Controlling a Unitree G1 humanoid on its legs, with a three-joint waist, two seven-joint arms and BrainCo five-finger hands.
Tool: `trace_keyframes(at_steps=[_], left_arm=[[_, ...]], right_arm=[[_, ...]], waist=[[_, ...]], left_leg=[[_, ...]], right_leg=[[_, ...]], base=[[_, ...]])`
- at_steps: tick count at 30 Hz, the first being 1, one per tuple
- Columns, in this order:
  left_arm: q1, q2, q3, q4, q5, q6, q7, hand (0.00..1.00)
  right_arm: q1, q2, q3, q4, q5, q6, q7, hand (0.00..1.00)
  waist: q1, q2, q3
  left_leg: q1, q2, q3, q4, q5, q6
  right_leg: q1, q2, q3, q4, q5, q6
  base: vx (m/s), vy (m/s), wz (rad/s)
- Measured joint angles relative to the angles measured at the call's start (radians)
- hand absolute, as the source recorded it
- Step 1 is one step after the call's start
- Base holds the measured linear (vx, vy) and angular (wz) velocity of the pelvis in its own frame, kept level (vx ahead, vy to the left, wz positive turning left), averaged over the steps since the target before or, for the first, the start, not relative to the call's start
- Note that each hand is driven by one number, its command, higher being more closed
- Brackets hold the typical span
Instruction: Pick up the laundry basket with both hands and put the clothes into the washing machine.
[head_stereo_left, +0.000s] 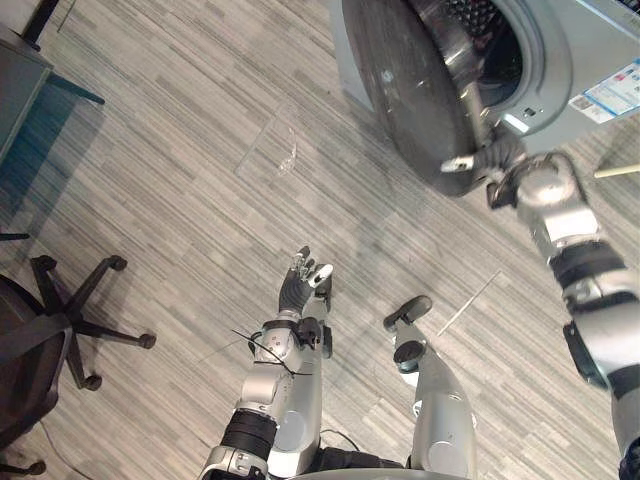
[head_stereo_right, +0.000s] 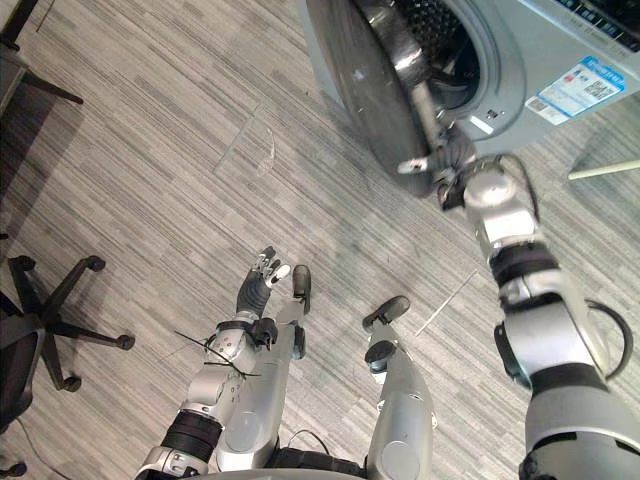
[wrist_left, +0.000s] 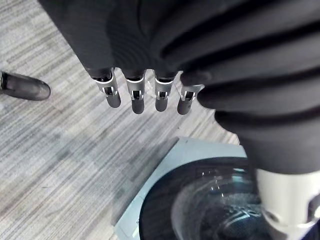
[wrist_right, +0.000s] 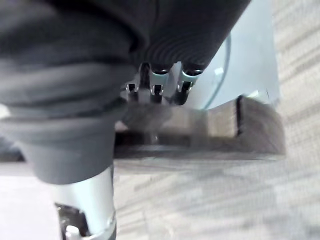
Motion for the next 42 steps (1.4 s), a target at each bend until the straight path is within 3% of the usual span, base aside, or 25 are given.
trace_keyframes(at_steps=[1, 3, 4, 6, 9, 13, 18, 21, 22, 24, 25, 27, 29, 30, 31, 33, 35, 36, 38, 41, 42], left_arm=[[0.000, 0.000, -0.001, -0.003, 0.003, 0.000, -0.015, 0.00], [0.001, 0.009, 0.016, -0.026, 0.025, 0.001, -0.034, 0.00], [0.001, 0.016, 0.025, -0.039, 0.032, 0.003, -0.034, 0.00], [0.000, 0.027, 0.096, -0.088, 0.042, 0.008, -0.028, 0.00], [-0.006, 0.046, 0.224, -0.173, 0.052, 0.007, 0.023, 0.00], [-0.086, 0.122, 0.314, -0.301, 0.179, 0.004, 0.130, 0.00], [-0.232, 0.201, 0.242, -0.473, 0.495, -0.011, 0.256, 0.00], [-0.304, 0.204, 0.064, -0.519, 0.714, -0.018, 0.296, 0.00], [-0.316, 0.187, 0.006, -0.514, 0.717, -0.023, 0.286, 0.00], [-0.336, 0.133, -0.085, -0.440, 0.677, -0.052, 0.236, 0.00], [-0.364, 0.120, -0.118, -0.346, 0.559, -0.067, 0.157, 0.00], [-0.402, 0.120, -0.126, -0.197, 0.410, -0.069, 0.073, 0.00], [-0.463, 0.149, -0.126, 0.047, 0.118, -0.050, -0.048, 0.00], [-0.475, 0.161, -0.127, 0.101, 0.078, -0.045, -0.066, 0.00], [-0.506, 0.194, -0.129, 0.193, 0.032, -0.038, -0.093, 0.00], [-0.574, 0.254, -0.133, 0.325, 0.046, -0.023, -0.130, 0.00], [-0.708, 0.437, -0.135, 0.510, 0.175, -0.012, -0.141, 0.00], [-0.724, 0.462, -0.136, 0.525, 0.191, -0.010, -0.141, 0.00], [-0.842, 0.624, -0.142, 0.615, 0.323, 0.000, -0.102, 0.00], [-0.927, 0.712, -0.141, 0.603, 0.474, 0.000, -0.041, 0.00], [-0.950, 0.746, -0.141, 0.572, 0.577, -0.001, -0.001, 0.00]], right_arm=[[0.013, -0.004, 0.078, -0.009, 0.088, 0.005, 0.046, 0.00], [0.055, 0.011, 0.247, -0.054, 0.185, 0.064, 0.152, 0.00], [0.084, 0.036, 0.244, -0.053, 0.224, 0.053, 0.152, 0.00], [0.143, 0.093, 0.275, -0.054, 0.291, 0.078, 0.214, 0.00], [0.213, 0.129, 0.269, -0.044, 0.299, 0.079, 0.225, 0.00], [0.285, 0.190, 0.090, 0.023, 0.269, 0.029, 0.185, 0.00], [0.350, 0.381, -0.042, 0.134, 0.188, -0.045, 0.138, 0.00], [0.421, 0.513, -0.069, 0.219, 0.152, -0.054, 0.114, 0.00], [0.441, 0.547, -0.071, 0.240, 0.134, -0.053, 0.101, 0.00], [0.470, 0.586, -0.081, 0.266, 0.116, -0.045, 0.084, 0.00], [0.478, 0.588, -0.096, 0.266, 0.086, -0.040, 0.085, 0.00], [0.474, 0.585, -0.099, 0.263, 0.052, -0.038, 0.085, 0.00], [0.452, 0.581, -0.099, 0.243, -0.033, -0.031, 0.087, 0.00], [0.449, 0.578, -0.098, 0.233, -0.044, -0.032, 0.087, 0.00], [0.449, 0.568, -0.099, 0.221, -0.071, -0.041, 0.086, 0.00], [0.453, 0.549, -0.100, 0.213, -0.092, -0.049, 0.085, 0.00], [0.470, 0.544, -0.100, 0.174, -0.104, -0.065, 0.082, 0.00], [0.475, 0.544, -0.100, 0.168, -0.103, -0.069, 0.081, 0.00], [0.512, 0.547, -0.098, 0.097, -0.097, -0.090, 0.066, 0.00], [0.608, 0.545, -0.108, -0.061, -0.060, -0.113, 0.060, 0.00], [0.665, 0.548, -0.112, -0.151, -0.029, -0.128, 0.062, 0.00]], waist=[[0.003, 0.005, -0.003], [0.016, 0.006, -0.004], [0.020, 0.006, -0.004], [0.041, 0.006, -0.004], [0.056, 0.006, -0.004], [0.053, 0.005, -0.004], [0.022, -0.013, -0.013], [0.003, -0.043, -0.028], [-0.006, -0.053, -0.033], [-0.030, -0.067, -0.039], [-0.038, -0.074, -0.040], [-0.051, -0.087, -0.043], [-0.072, -0.135, -0.048], [-0.084, -0.143, -0.047], [-0.109, -0.164, -0.042], [-0.122, -0.198, -0.043], [-0.170, -0.249, -0.041], [-0.174, -0.258, -0.040], [-0.207, -0.293, -0.030], [-0.206, -0.298, -0.030], [-0.202, -0.299, -0.029]], left_leg=[[0.009, 0.004, -0.007, -0.013, 0.006, -0.008], [0.014, 0.014, -0.028, -0.024, 0.014, -0.021], [0.013, 0.017, -0.037, -0.025, 0.015, -0.024], [0.020, 0.019, -0.048, -0.036, 0.025, -0.030], [0.027, 0.015, -0.044, -0.037, 0.033, -0.033], [0.028, 0.014, -0.020, 0.001, 0.023, -0.021], [0.024, 0.021, -0.003, 0.031, 0.007, -0.019], [0.015, 0.032, 0.005, 0.031, 0.004, -0.024], [0.012, 0.033, 0.007, 0.031, 0.004, -0.024], [0.009, 0.035, 0.014, 0.035, 0.001, -0.020], [0.007, 0.040, 0.028, 0.047, -0.003, -0.015], [-0.002, 0.050, 0.049, 0.067, -0.015, -0.009], [-0.024, 0.057, 0.082, 0.094, -0.032, -0.008], [-0.035, 0.062, 0.083, 0.103, -0.039, -0.007], [-0.051, 0.068, 0.090, 0.112, -0.041, -0.004], [-0.083, 0.071, 0.094, 0.127, -0.042, -0.002], [-0.141, 0.084, 0.098, 0.133, -0.039, 0.003], [-0.148, 0.086, 0.102, 0.134, -0.039, 0.003], [-0.211, 0.101, 0.110, 0.153, -0.039, 0.004], [-0.307, 0.145, 0.102, 0.243, -0.084, 0.013], [-0.350, 0.170, 0.097, 0.291, -0.114, 0.018]], right_leg=[[0.000, 0.000, -0.004, 0.017, -0.016, -0.004], [0.000, 0.000, -0.020, 0.049, -0.051, -0.012], [0.000, -0.001, -0.027, 0.063, -0.063, -0.011], [-0.002, -0.015, -0.040, 0.115, -0.104, -0.016], [-0.008, -0.038, -0.040, 0.165, -0.126, -0.016], [-0.006, -0.053, -0.017, 0.178, -0.126, -0.015], [-0.005, -0.038, 0.003, 0.157, -0.117, -0.007], [-0.005, -0.017, 0.005, 0.118, -0.093, -0.001], [-0.006, -0.012, 0.005, 0.106, -0.086, 0.002], [-0.006, -0.006, 0.011, 0.087, -0.068, 0.000], [-0.009, 0.002, 0.026, 0.071, -0.055, 0.002], [-0.017, 0.010, 0.041, 0.054, -0.037, 0.001], [-0.047, 0.030, 0.083, 0.024, -0.008, 0.000], [-0.051, 0.037, 0.084, 0.015, -0.001, 0.004], [-0.058, 0.044, 0.084, -0.001, 0.013, 0.000], [-0.087, 0.055, 0.098, -0.020, 0.031, 0.001], [-0.137, 0.070, 0.110, -0.053, 0.063, -0.001], [-0.144, 0.072, 0.111, -0.059, 0.067, -0.003], [-0.179, 0.099, 0.113, -0.116, 0.114, 0.003], [-0.210, 0.143, 0.113, -0.173, 0.151, 0.035], [-0.224, 0.160, 0.114, -0.178, 0.155, 0.038]], base=[[-0.02, -0.129, 0.05], [-0.01, -0.128, 0.17], [0.01, -0.128, 0.28], [0.06, -0.128, 0.30], [0.06, -0.065, 0.10], [0.00, -0.010, -0.07], [-0.09, 0.015, -0.15], [-0.08, 0.006, -0.11], [-0.04, 0.020, -0.07], [-0.02, 0.027, -0.13], [-0.03, 0.029, -0.27], [-0.04, 0.025, -0.40], [-0.06, 0.036, -0.56], [-0.04, 0.018, -0.32], [-0.02, 0.007, -0.20], [-0.01, 0.019, -0.21], [-0.01, 0.029, -0.19], [-0.01, 0.019, -0.22], [0.01, 0.011, -0.16], [0.03, 0.022, -0.28], [0.05, 0.035, -0.31]])
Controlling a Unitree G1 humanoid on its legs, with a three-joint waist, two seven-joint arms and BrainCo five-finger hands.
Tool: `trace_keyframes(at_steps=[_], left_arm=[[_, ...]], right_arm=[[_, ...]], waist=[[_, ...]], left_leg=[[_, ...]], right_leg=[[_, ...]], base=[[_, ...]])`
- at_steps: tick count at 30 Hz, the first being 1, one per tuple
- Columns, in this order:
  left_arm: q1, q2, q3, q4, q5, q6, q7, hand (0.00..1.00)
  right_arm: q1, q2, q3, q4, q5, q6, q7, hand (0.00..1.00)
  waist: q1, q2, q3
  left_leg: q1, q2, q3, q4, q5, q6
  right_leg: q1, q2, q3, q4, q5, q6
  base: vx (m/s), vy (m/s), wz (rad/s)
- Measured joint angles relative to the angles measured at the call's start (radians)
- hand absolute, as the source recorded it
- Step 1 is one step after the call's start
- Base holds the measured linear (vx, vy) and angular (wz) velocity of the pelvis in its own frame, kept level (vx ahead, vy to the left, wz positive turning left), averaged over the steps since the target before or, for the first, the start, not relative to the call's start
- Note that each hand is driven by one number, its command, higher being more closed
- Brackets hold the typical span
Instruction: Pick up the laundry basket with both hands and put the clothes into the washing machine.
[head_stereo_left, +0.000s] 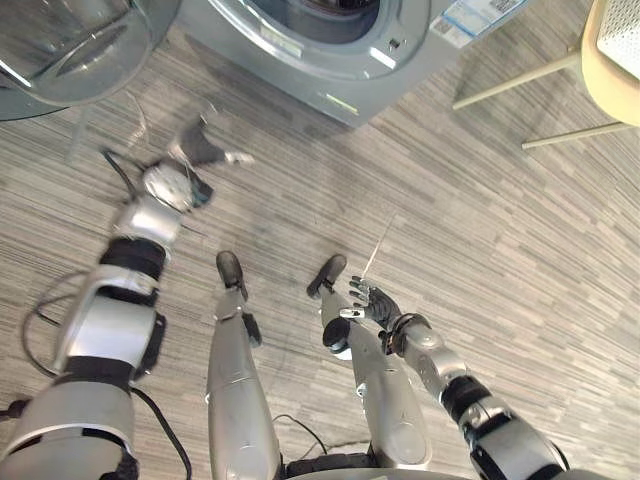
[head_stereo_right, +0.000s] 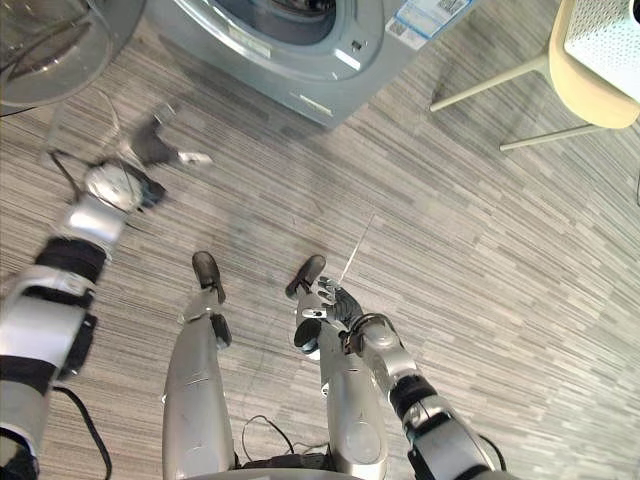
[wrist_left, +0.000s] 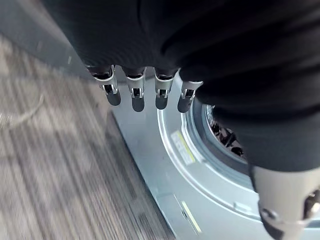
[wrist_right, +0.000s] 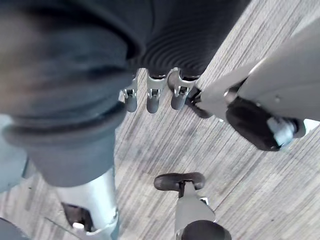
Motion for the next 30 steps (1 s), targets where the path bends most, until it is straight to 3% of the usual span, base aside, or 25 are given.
trace_keyframes(at_steps=[2, 3, 6, 8, 9, 13, 17, 23, 26, 29, 30], left_arm=[[-0.027, 0.025, 0.004, -0.074, 0.138, -0.002, 0.062, 0.00], [-0.043, 0.035, 0.012, -0.110, 0.155, -0.002, 0.098, 0.00], [-0.047, 0.038, 0.111, -0.148, 0.056, 0.001, 0.195, 0.00], [-0.023, 0.030, 0.120, -0.181, 0.030, 0.000, 0.221, 0.00], [-0.017, 0.024, 0.124, -0.186, 0.019, 0.000, 0.232, 0.00], [0.042, -0.016, 0.208, -0.240, -0.083, -0.011, 0.276, 0.00], [0.080, -0.019, 0.299, -0.247, -0.106, 0.002, 0.294, 0.00], [0.138, -0.024, 0.345, -0.313, -0.148, 0.000, 0.294, 0.00], [0.275, -0.086, 0.409, -0.378, -0.165, -0.004, 0.294, 0.00], [0.555, -0.283, 0.494, -0.454, -0.227, -0.022, 0.291, 0.00], [0.637, -0.345, 0.514, -0.477, -0.246, -0.031, 0.291, 0.00]], right_arm=[[0.085, 0.001, -0.011, -0.138, 0.065, -0.038, 0.003, 0.00], [0.111, 0.011, -0.023, -0.182, 0.108, -0.057, 0.003, 0.00], [0.146, 0.053, -0.076, -0.221, 0.207, -0.091, -0.003, 0.00], [0.175, 0.065, -0.100, -0.232, 0.195, -0.101, -0.023, 0.00], [0.192, 0.069, -0.111, -0.241, 0.176, -0.104, -0.033, 0.00], [0.282, 0.079, -0.177, -0.260, -0.109, -0.114, -0.165, 0.00], [0.282, 0.078, -0.226, -0.285, -0.324, -0.107, -0.255, 0.00], [0.283, 0.090, -0.285, -0.319, -0.392, -0.087, -0.291, 0.00], [0.290, 0.111, -0.322, -0.320, -0.399, -0.070, -0.309, 0.00], [0.331, 0.120, -0.386, -0.335, -0.399, -0.050, -0.337, 0.00], [0.344, 0.118, -0.406, -0.347, -0.398, -0.046, -0.349, 0.00]], waist=[[0.007, -0.003, -0.001], [0.010, -0.013, 0.000], [0.014, -0.016, -0.002], [0.014, -0.016, -0.002], [0.014, -0.016, -0.002], [0.010, -0.016, -0.002], [0.020, -0.016, -0.002], [0.043, -0.013, 0.000], [0.057, -0.011, 0.001], [0.072, 0.017, 0.020], [0.072, 0.024, 0.018]], left_leg=[[-0.062, 0.030, -0.004, 0.046, -0.030, 0.004], [-0.091, 0.041, 0.000, 0.055, -0.031, 0.004], [-0.169, 0.079, -0.007, 0.095, -0.043, 0.003], [-0.185, 0.098, -0.008, 0.115, -0.051, -0.008], [-0.186, 0.102, -0.009, 0.120, -0.054, -0.009], [-0.173, 0.112, -0.003, 0.124, -0.057, -0.010], [-0.152, 0.132, 0.026, 0.129, -0.060, -0.015], [-0.117, 0.145, 0.031, 0.184, -0.094, -0.015], [-0.027, 0.162, 0.062, 0.232, -0.141, -0.016], [0.207, 0.159, 0.135, 0.301, -0.230, -0.029], [0.269, 0.156, 0.156, 0.308, -0.251, -0.033]], right_leg=[[-0.037, 0.018, 0.001, -0.003, 0.003, 0.020], [-0.065, 0.022, 0.001, 0.002, 0.000, 0.027], [-0.128, 0.040, -0.003, 0.032, -0.004, 0.030], [-0.152, 0.041, -0.002, 0.075, -0.018, 0.015], [-0.157, 0.038, -0.001, 0.093, -0.025, 0.006], [-0.171, 0.019, -0.003, 0.182, -0.087, -0.029], [-0.171, 0.017, -0.001, 0.215, -0.102, -0.024], [-0.128, 0.017, 0.025, 0.229, -0.126, -0.012], [-0.068, 0.004, 0.066, 0.286, -0.175, -0.009], [0.058, -0.076, 0.119, 0.476, -0.281, -0.055], [0.084, -0.096, 0.140, 0.522, -0.303, -0.044]], base=[[0.09, 0.048, -0.29], [0.09, 0.026, -0.21], [0.09, 0.004, -0.22], [0.14, 0.007, -0.23], [0.14, 0.018, -0.15], [0.14, 0.009, 0.09], [0.12, 0.012, -0.04], [0.06, 0.047, -0.06], [0.07, 0.075, -0.17], [0.11, 0.096, -0.17], [0.07, 0.053, -0.13]])
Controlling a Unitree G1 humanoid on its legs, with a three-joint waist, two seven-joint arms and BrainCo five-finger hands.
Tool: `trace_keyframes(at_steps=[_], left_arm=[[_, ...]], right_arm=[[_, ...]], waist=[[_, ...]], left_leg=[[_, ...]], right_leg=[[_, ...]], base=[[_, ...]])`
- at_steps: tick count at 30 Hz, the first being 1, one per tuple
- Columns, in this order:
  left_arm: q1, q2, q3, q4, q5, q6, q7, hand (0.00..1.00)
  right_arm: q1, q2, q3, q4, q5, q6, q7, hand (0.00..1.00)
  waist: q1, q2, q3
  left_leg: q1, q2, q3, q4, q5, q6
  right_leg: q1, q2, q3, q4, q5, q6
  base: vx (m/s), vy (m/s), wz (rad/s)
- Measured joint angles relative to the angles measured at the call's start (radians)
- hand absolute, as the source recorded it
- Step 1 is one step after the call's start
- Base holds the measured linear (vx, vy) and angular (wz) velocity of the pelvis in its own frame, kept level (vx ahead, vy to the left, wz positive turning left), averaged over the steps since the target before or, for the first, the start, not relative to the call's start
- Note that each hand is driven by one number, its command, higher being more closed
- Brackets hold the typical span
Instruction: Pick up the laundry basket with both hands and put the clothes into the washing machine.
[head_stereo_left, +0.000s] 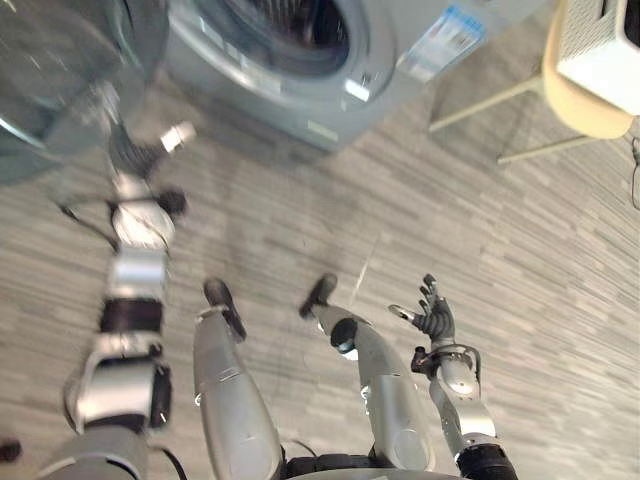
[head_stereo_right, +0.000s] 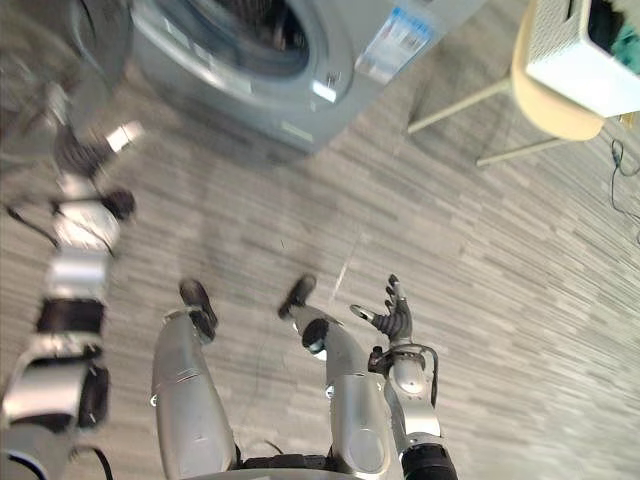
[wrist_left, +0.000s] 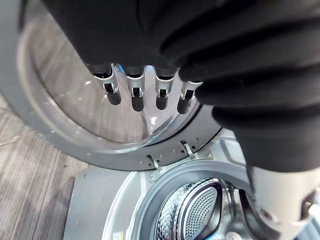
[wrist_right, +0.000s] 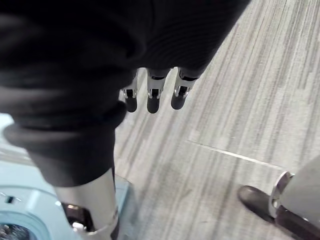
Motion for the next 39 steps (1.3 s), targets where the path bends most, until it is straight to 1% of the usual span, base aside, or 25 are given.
trace_keyframes(at_steps=[3, 4, 5, 6, 8, 9, 10, 12, 13, 15, 17, 19, 21, 22, 23, 25, 27, 29, 30, 31, 32, 34, 35, 37, 39], left_arm=[[0.191, -0.132, -0.012, 0.012, -0.084, -0.023, -0.015, 0.00], [0.266, -0.175, -0.030, 0.030, -0.125, -0.023, -0.022, 0.00], [0.345, -0.206, -0.058, 0.038, -0.142, -0.022, -0.024, 0.00], [0.381, -0.224, -0.067, 0.038, -0.141, -0.022, -0.023, 0.00], [0.523, -0.249, -0.093, 0.077, -0.084, -0.012, -0.020, 0.00], [0.549, -0.252, -0.090, 0.096, -0.071, -0.008, -0.019, 0.00], [0.602, -0.268, -0.083, 0.109, -0.043, 0.012, -0.017, 0.00], [0.625, -0.296, -0.090, 0.111, -0.023, 0.012, -0.019, 0.00], [0.628, -0.327, -0.090, 0.114, -0.024, 0.009, -0.019, 0.00], [0.620, -0.361, -0.088, 0.129, -0.030, 0.012, -0.019, 0.00], [0.616, -0.365, -0.101, 0.097, -0.091, 0.007, -0.024, 0.00], [0.620, -0.365, -0.140, 0.072, -0.139, -0.004, -0.024, 0.00], [0.624, -0.368, -0.165, 0.040, -0.179, -0.018, -0.024, 0.00], [0.626, -0.372, -0.175, 0.020, -0.197, -0.025, -0.025, 0.00], [0.624, -0.373, -0.182, 0.016, -0.207, -0.028, -0.028, 0.00], [0.605, -0.372, -0.208, 0.015, -0.214, -0.036, -0.044, 0.00], [0.586, -0.385, -0.220, 0.016, -0.214, -0.035, -0.045, 0.00], [0.581, -0.396, -0.227, 0.016, -0.214, -0.035, -0.044, 0.00], [0.575, -0.386, -0.245, 0.033, -0.213, -0.033, -0.044, 0.00], [0.557, -0.368, -0.246, 0.064, -0.213, -0.024, -0.045, 0.00], [0.547, -0.365, -0.247, 0.077, -0.212, -0.012, -0.045, 0.00], [0.533, -0.353, -0.269, 0.091, -0.199, 0.007, -0.044, 0.00], [0.529, -0.339, -0.286, 0.089, -0.190, 0.012, -0.043, 0.00], [0.534, -0.324, -0.286, 0.074, -0.170, 0.012, -0.042, 0.00], [0.538, -0.300, -0.284, 0.057, -0.171, 0.012, -0.040, 0.00]], right_arm=[[-0.003, -0.013, -0.091, -0.003, 0.000, 0.014, -0.030, 0.00], [-0.016, -0.027, -0.134, -0.007, 0.000, 0.021, -0.052, 0.00], [-0.021, -0.034, -0.182, -0.036, -0.001, 0.039, -0.080, 0.00], [-0.025, -0.036, -0.205, -0.050, -0.001, 0.049, -0.092, 0.00], [-0.045, -0.042, -0.257, -0.106, -0.011, 0.061, -0.160, 0.00], [-0.050, -0.042, -0.260, -0.113, -0.020, 0.062, -0.178, 0.00], [-0.092, -0.047, -0.246, -0.125, -0.047, 0.068, -0.220, 0.00], [-0.109, -0.052, -0.222, -0.166, -0.084, 0.069, -0.260, 0.00], [-0.124, -0.059, -0.189, -0.187, -0.119, 0.072, -0.269, 0.00], [-0.150, -0.057, -0.116, -0.216, -0.150, 0.092, -0.285, 0.00], [-0.197, -0.038, -0.042, -0.224, -0.224, 0.100, -0.306, 0.00], [-0.213, -0.038, -0.031, -0.236, -0.251, 0.101, -0.338, 0.00], [-0.243, -0.043, -0.027, -0.258, -0.272, 0.101, -0.365, 0.00], [-0.288, -0.039, -0.011, -0.254, -0.272, 0.102, -0.373, 0.00], [-0.310, -0.039, -0.001, -0.252, -0.272, 0.101, -0.373, 0.00], [-0.379, -0.031, 0.041, -0.223, -0.272, 0.100, -0.373, 0.00], [-0.414, -0.021, 0.049, -0.215, -0.273, 0.100, -0.377, 0.00], [-0.425, -0.002, 0.063, -0.213, -0.275, 0.098, -0.387, 0.00], [-0.421, 0.014, 0.086, -0.191, -0.275, 0.096, -0.394, 0.00], [-0.416, 0.032, 0.107, -0.160, -0.275, 0.096, -0.392, 0.00], [-0.417, 0.040, 0.128, -0.138, -0.275, 0.097, -0.388, 0.00], [-0.413, 0.051, 0.174, -0.120, -0.278, 0.100, -0.358, 0.00], [-0.409, 0.059, 0.178, -0.120, -0.279, 0.101, -0.344, 0.00], [-0.404, 0.065, 0.187, -0.120, -0.310, 0.101, -0.322, 0.00], [-0.404, 0.058, 0.182, -0.120, -0.340, 0.101, -0.314, 0.00]], waist=[[-0.002, 0.021, -0.001], [-0.005, 0.048, 0.001], [-0.016, 0.077, 0.010], [-0.023, 0.083, 0.010], [-0.026, 0.092, -0.013], [-0.025, 0.092, -0.039], [-0.027, 0.117, -0.082], [-0.030, 0.144, -0.152], [-0.031, 0.160, -0.175], [-0.032, 0.181, -0.202], [-0.027, 0.181, -0.209], [-0.015, 0.182, -0.223], [0.005, 0.188, -0.241], [0.009, 0.196, -0.244], [0.017, 0.202, -0.248], [0.039, 0.213, -0.254], [0.063, 0.209, -0.256], [0.085, 0.212, -0.270], [0.105, 0.191, -0.281], [0.101, 0.167, -0.297], [0.098, 0.161, -0.299], [0.096, 0.156, -0.299], [0.095, 0.156, -0.299], [0.087, 0.151, -0.307], [0.079, 0.128, -0.321]], left_leg=[[0.111, -0.027, 0.032, 0.001, -0.040, 0.000], [0.134, -0.022, 0.033, -0.004, -0.042, 0.001], [0.163, -0.013, 0.040, -0.008, -0.038, 0.001], [0.180, -0.014, 0.042, -0.009, -0.038, -0.001], [0.286, -0.002, 0.082, -0.040, -0.023, -0.055], [0.303, 0.007, 0.090, -0.047, -0.022, -0.080], [0.362, 0.051, 0.116, -0.085, -0.004, -0.132], [0.404, 0.077, 0.150, -0.173, 0.043, -0.158], [0.467, 0.095, 0.174, -0.228, 0.086, -0.145], [0.526, 0.162, 0.161, -0.189, 0.164, -0.089], [0.471, 0.286, 0.098, 0.062, 0.345, 0.210], [0.408, 0.294, 0.088, 0.269, 0.295, 0.259], [0.331, 0.203, 0.068, 0.351, 0.207, 0.236], [0.280, 0.117, 0.041, 0.355, 0.140, 0.165], [0.255, 0.079, 0.044, 0.350, 0.113, 0.144], [0.197, -0.042, 0.150, 0.241, 0.042, 0.121], [0.149, -0.140, 0.251, 0.101, 0.034, 0.111], [0.133, -0.208, 0.254, -0.042, 0.044, 0.113], [0.148, -0.232, 0.240, -0.064, 0.004, 0.251], [0.161, -0.237, 0.243, -0.060, -0.017, 0.265], [0.184, -0.240, 0.238, -0.060, -0.038, 0.265], [0.269, -0.256, 0.221, -0.065, -0.063, 0.270], [0.315, -0.266, 0.209, -0.087, -0.063, 0.270], [0.425, -0.282, 0.179, -0.180, -0.057, 0.259], [0.478, -0.298, 0.133, -0.264, -0.035, 0.221]], right_leg=[[0.048, -0.036, 0.059, 0.067, -0.068, 0.016], [0.060, -0.038, 0.063, 0.079, -0.076, 0.027], [0.060, -0.071, 0.056, 0.145, -0.112, 0.006], [0.062, -0.107, 0.056, 0.184, -0.123, -0.007], [0.115, -0.281, 0.033, 0.192, -0.114, -0.007], [0.130, -0.311, 0.015, 0.169, -0.098, 0.013], [0.153, -0.290, -0.048, 0.173, -0.105, 0.073], [0.157, -0.270, -0.101, 0.180, -0.158, 0.084], [0.167, -0.233, -0.097, 0.192, -0.176, 0.067], [0.200, -0.148, -0.077, 0.206, -0.223, 0.023], [0.328, -0.024, -0.045, 0.098, -0.242, -0.001], [0.432, 0.031, -0.030, -0.014, -0.227, -0.012], [0.497, 0.071, -0.004, -0.119, -0.204, -0.012], [0.534, 0.096, 0.007, -0.184, -0.187, -0.014], [0.550, 0.108, 0.011, -0.214, -0.181, -0.014], [0.623, 0.149, 0.016, -0.311, -0.172, -0.013], [0.689, 0.168, 0.005, -0.377, -0.179, 0.002], [0.717, 0.180, 0.002, -0.377, -0.203, 0.043], [0.729, 0.181, 0.023, -0.326, -0.236, 0.078], [0.687, 0.139, 0.024, -0.200, -0.243, 0.084], [0.631, 0.094, 0.032, -0.013, -0.221, 0.094], [0.525, -0.012, 0.048, 0.389, -0.157, 0.156], [0.501, -0.039, 0.046, 0.484, -0.149, 0.154], [0.468, -0.074, 0.028, 0.534, -0.143, 0.127], [0.417, -0.112, -0.004, 0.470, -0.149, 0.076]], base=[[0.06, -0.005, -0.10], [0.04, -0.064, -0.04], [0.05, -0.065, 0.03], [0.09, -0.097, 0.02], [0.15, -0.230, -0.24], [0.20, -0.444, -0.74], [0.16, -0.435, -0.73], [0.21, -0.461, -0.77], [0.32, -0.570, -0.97], [0.30, -0.494, -1.06], [0.34, -0.425, -0.96], [0.32, -0.303, -0.54], [0.31, -0.230, -0.44], [0.23, -0.129, -0.30], [0.28, -0.122, -0.36], [0.36, -0.069, -0.13], [0.41, -0.030, 0.09], [0.45, -0.029, -0.06], [0.42, -0.018, 0.05], [0.55, 0.023, 0.19], [0.45, 0.038, 0.30], [0.52, 0.017, 0.32], [0.57, -0.066, 0.45], [0.50, -0.121, 0.52], [0.35, -0.156, 0.61]])
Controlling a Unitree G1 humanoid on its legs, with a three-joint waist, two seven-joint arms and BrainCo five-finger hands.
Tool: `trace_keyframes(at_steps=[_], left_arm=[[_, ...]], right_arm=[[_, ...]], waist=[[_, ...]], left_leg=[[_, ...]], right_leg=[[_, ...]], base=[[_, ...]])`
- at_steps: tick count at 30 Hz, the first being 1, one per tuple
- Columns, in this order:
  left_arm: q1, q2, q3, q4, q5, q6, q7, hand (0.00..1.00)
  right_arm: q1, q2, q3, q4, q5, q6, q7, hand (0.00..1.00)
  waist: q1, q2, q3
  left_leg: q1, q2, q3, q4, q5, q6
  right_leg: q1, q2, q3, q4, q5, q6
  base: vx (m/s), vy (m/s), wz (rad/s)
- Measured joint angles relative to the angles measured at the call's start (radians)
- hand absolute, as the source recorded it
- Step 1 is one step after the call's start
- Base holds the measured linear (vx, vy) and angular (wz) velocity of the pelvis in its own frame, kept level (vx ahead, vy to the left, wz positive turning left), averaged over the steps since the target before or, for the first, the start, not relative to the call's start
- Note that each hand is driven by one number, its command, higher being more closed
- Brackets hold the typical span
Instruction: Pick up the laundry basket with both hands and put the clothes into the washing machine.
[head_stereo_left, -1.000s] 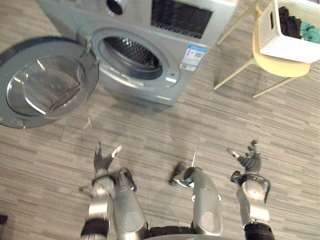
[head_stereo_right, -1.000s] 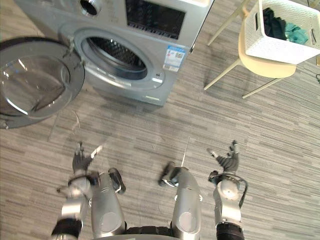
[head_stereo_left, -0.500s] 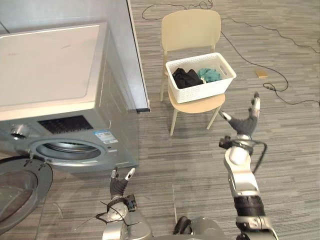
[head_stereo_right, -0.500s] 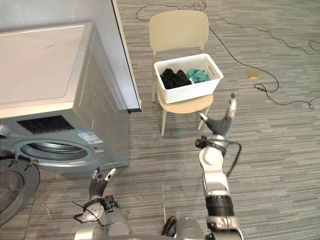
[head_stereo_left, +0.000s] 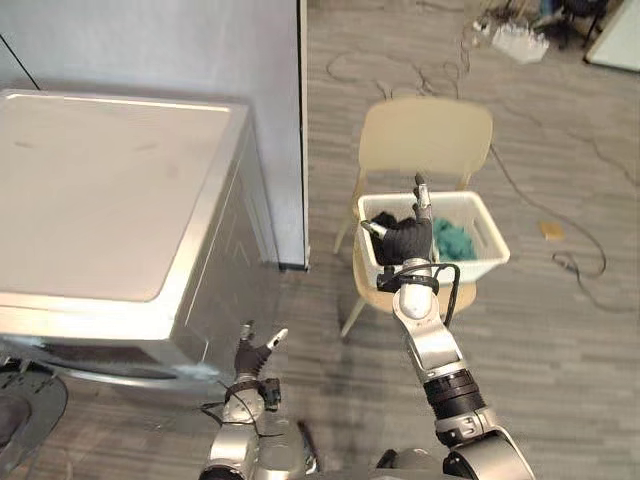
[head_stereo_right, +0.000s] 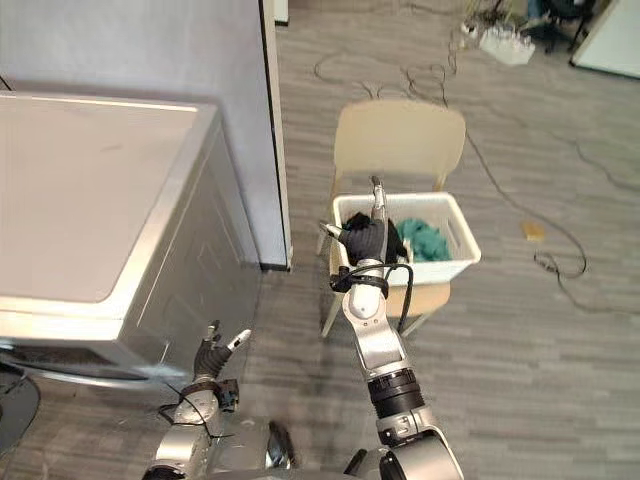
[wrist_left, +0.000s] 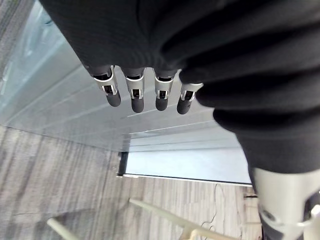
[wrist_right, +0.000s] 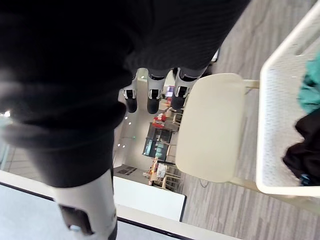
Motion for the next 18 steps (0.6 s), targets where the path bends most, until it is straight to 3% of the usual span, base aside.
trace_keyframes(at_steps=[2, 3, 5, 7, 8, 10, 11, 12, 13, 14, 15, 16, 18], left_arm=[[-0.012, 0.003, -0.006, 0.000, 0.000, -0.002, -0.006, 0.00], [-0.013, 0.004, -0.010, 0.000, 0.000, -0.003, -0.011, 0.00], [-0.006, 0.007, -0.011, 0.004, -0.002, -0.003, -0.025, 0.00], [-0.007, 0.008, -0.008, 0.007, -0.002, -0.005, -0.026, 0.00], [-0.007, 0.009, -0.006, 0.008, -0.003, -0.006, -0.026, 0.00], [-0.001, 0.023, -0.006, 0.008, -0.004, -0.015, -0.029, 0.00], [0.003, 0.041, -0.002, 0.012, -0.004, -0.021, -0.037, 0.00], [-0.002, 0.026, 0.004, 0.035, -0.005, -0.022, -0.044, 0.00], [0.011, -0.004, 0.004, 0.040, -0.019, -0.024, -0.046, 0.00], [0.023, -0.036, 0.001, 0.037, -0.040, -0.027, -0.050, 0.00], [0.033, -0.050, 0.002, 0.037, -0.046, -0.027, -0.050, 0.00], [0.040, -0.068, 0.002, 0.037, -0.070, -0.028, -0.057, 0.00], [0.053, -0.078, 0.004, 0.032, -0.103, -0.028, -0.070, 0.00]], right_arm=[[-0.001, -0.046, -0.020, 0.008, -0.046, 0.003, 0.018, 0.00], [-0.005, -0.063, -0.023, 0.020, -0.056, 0.004, 0.021, 0.00], [-0.009, -0.087, -0.024, 0.037, -0.077, 0.012, 0.028, 0.00], [-0.034, -0.129, -0.030, 0.065, -0.115, 0.031, 0.033, 0.00], [-0.048, -0.133, -0.038, 0.078, -0.125, 0.036, 0.035, 0.00], [-0.083, -0.137, -0.069, 0.089, -0.133, 0.054, 0.040, 0.00], [-0.087, -0.137, -0.079, 0.098, -0.136, 0.054, 0.047, 0.00], [-0.095, -0.153, -0.086, 0.117, -0.144, 0.056, 0.058, 0.00], [-0.100, -0.175, -0.089, 0.137, -0.145, 0.073, 0.061, 0.00], [-0.096, -0.182, -0.107, 0.151, -0.145, 0.088, 0.069, 0.00], [-0.096, -0.193, -0.122, 0.159, -0.145, 0.093, 0.073, 0.00], [-0.096, -0.210, -0.143, 0.176, -0.145, 0.097, 0.076, 0.00], [-0.096, -0.245, -0.149, 0.189, -0.144, 0.097, 0.079, 0.00]], waist=[[-0.002, -0.005, -0.003], [-0.004, -0.001, -0.004], [-0.004, 0.005, -0.003], [-0.005, 0.019, 0.001], [-0.005, 0.019, 0.001], [-0.004, -0.008, -0.014], [-0.006, -0.041, -0.030], [-0.001, -0.009, -0.035], [-0.007, 0.038, -0.042], [-0.020, 0.044, -0.040], [-0.030, 0.047, -0.040], [-0.032, 0.047, -0.037], [-0.029, 0.039, -0.014]], left_leg=[[0.008, 0.013, -0.070, -0.017, 0.009, -0.027], [0.007, 0.029, -0.090, -0.011, 0.008, -0.053], [0.000, 0.056, -0.134, 0.006, 0.004, -0.069], [-0.010, 0.119, -0.202, 0.033, 0.004, -0.147], [-0.010, 0.134, -0.218, 0.036, 0.003, -0.169], [-0.011, 0.165, -0.273, 0.030, 0.005, -0.275], [-0.010, 0.167, -0.301, 0.010, 0.011, -0.327], [-0.010, 0.214, -0.343, -0.019, 0.021, -0.372], [-0.016, 0.274, -0.379, -0.069, 0.073, -0.384], [-0.010, 0.293, -0.390, -0.138, 0.152, -0.381], [-0.010, 0.303, -0.399, -0.160, 0.193, -0.374], [-0.019, 0.324, -0.408, -0.175, 0.254, -0.331], [-0.086, 0.339, -0.382, -0.096, 0.311, -0.216]], right_leg=[[-0.062, -0.046, -0.010, -0.179, -0.016, -0.035], [-0.086, -0.058, 0.017, -0.245, -0.016, -0.035], [-0.124, -0.065, 0.100, -0.376, 0.013, -0.029], [-0.167, -0.062, 0.248, -0.571, 0.125, -0.016], [-0.175, -0.058, 0.280, -0.606, 0.159, -0.007], [-0.183, -0.056, 0.343, -0.700, 0.342, 0.037], [-0.184, -0.054, 0.365, -0.707, 0.392, 0.098], [-0.174, -0.015, 0.355, -0.680, 0.317, 0.162], [-0.174, 0.040, 0.308, -0.660, 0.279, 0.133], [-0.186, 0.052, 0.265, -0.607, 0.229, 0.106], [-0.183, 0.057, 0.242, -0.592, 0.210, 0.095], [-0.163, 0.070, 0.201, -0.589, 0.188, 0.072], [-0.099, 0.072, 0.128, -0.616, 0.170, 0.045]], base=[[0.32, -0.273, 0.83], [0.25, -0.304, 0.76], [0.21, -0.347, 0.59], [0.26, -0.499, 0.65], [0.23, -0.530, 0.56], [0.21, -0.612, 0.62], [0.18, -0.715, 0.59], [0.16, -0.686, 0.59], [0.13, -0.666, 0.61], [0.08, -0.463, 0.69], [0.11, -0.526, 0.83], [0.07, -0.305, 0.72], [0.06, -0.291, 0.84]])
